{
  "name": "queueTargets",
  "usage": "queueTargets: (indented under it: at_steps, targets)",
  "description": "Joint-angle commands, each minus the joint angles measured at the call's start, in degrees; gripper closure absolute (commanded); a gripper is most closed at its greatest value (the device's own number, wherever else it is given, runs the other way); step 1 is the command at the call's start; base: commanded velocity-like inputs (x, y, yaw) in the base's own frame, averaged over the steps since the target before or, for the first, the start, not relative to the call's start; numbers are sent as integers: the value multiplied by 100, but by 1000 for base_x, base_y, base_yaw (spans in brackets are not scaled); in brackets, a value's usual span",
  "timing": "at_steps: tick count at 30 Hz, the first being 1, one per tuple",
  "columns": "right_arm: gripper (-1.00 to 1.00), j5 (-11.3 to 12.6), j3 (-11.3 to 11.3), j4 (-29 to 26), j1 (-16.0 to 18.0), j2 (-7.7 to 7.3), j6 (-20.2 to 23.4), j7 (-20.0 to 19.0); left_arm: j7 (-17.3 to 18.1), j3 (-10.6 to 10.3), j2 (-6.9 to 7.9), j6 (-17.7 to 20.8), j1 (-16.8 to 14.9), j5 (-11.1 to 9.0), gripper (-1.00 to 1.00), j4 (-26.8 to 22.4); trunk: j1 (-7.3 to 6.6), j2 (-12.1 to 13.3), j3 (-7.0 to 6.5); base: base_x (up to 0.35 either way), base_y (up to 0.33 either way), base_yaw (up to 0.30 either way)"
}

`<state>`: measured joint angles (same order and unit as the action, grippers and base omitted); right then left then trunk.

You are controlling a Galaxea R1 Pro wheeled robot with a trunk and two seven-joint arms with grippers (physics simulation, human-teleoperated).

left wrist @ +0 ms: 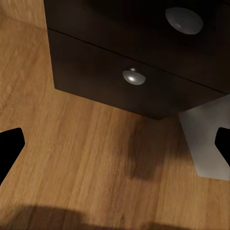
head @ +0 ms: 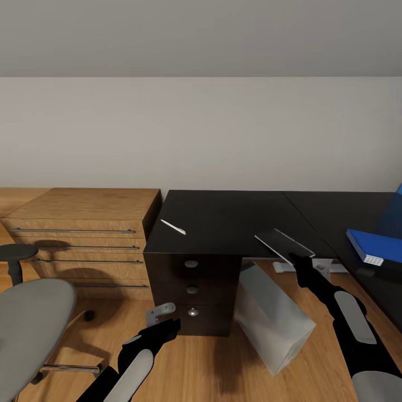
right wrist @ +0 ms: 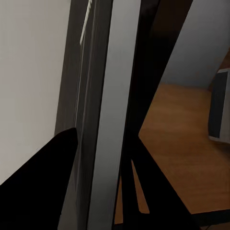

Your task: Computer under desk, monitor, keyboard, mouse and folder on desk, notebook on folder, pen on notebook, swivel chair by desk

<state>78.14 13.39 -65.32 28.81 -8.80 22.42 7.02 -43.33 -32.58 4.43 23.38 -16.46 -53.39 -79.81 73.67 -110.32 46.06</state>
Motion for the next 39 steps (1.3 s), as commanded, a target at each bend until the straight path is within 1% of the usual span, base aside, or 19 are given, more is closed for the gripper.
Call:
queueTargets:
  at_steps: [1, 8, 19, 20, 21, 23, 24, 30, 34, 39]
  targets:
    - [100, 52, 5, -8, 2, 1, 26, 56, -44, -12, 5, 7, -6, -33, -100, -8, -1, -3, 6, 0, 0, 0]
    - [100, 52, 6, -7, 3, 1, 33, 54, -44, -12, 5, 6, -6, -37, -100, -8, -1, -3, 6, 0, 0, 0]
    - [100, 52, 6, -76, 3, -32, 34, 36, -44, -12, 5, 0, -6, -42, -100, -8, -242, 439, -192, 0, 0, 0]
    - [100, 52, 6, -136, 2, -43, 34, 34, -44, -12, 5, 0, -6, -41, -100, -8, -264, 479, -210, 0, 0, 0]
    - [100, 52, 6, -314, 2, -53, 30, 35, -49, -12, -1, 0, -6, -42, -100, 10, -286, 519, -228, 0, 0, 0]
    - [100, 50, 10, -448, 2, -60, 28, 36, -47, -10, -8, -1, -6, -39, -100, 95, -330, 599, -263, 0, 0, 0]
    - [100, 51, 12, -561, 2, -80, 30, 31, -42, -8, -16, -9, -6, -32, -100, 250, -352, 639, -281, 0, 0, 0]
    - [100, 50, 14, -620, 2, -149, 34, 3, -43, -14, -20, -23, -6, -3, -100, 376, -484, 880, -389, 0, 0, 0]
    - [100, 51, 14, -633, -2, -186, 39, -4, -45, -13, -21, -26, -6, -18, -100, 424, -572, 1040, -461, 0, 0, 0]
    - [100, 52, 14, -645, -6, -214, 42, -9, -47, -20, -26, -38, -6, -16, -100, 642, -681, 1241, -551, 0, 0, 0]
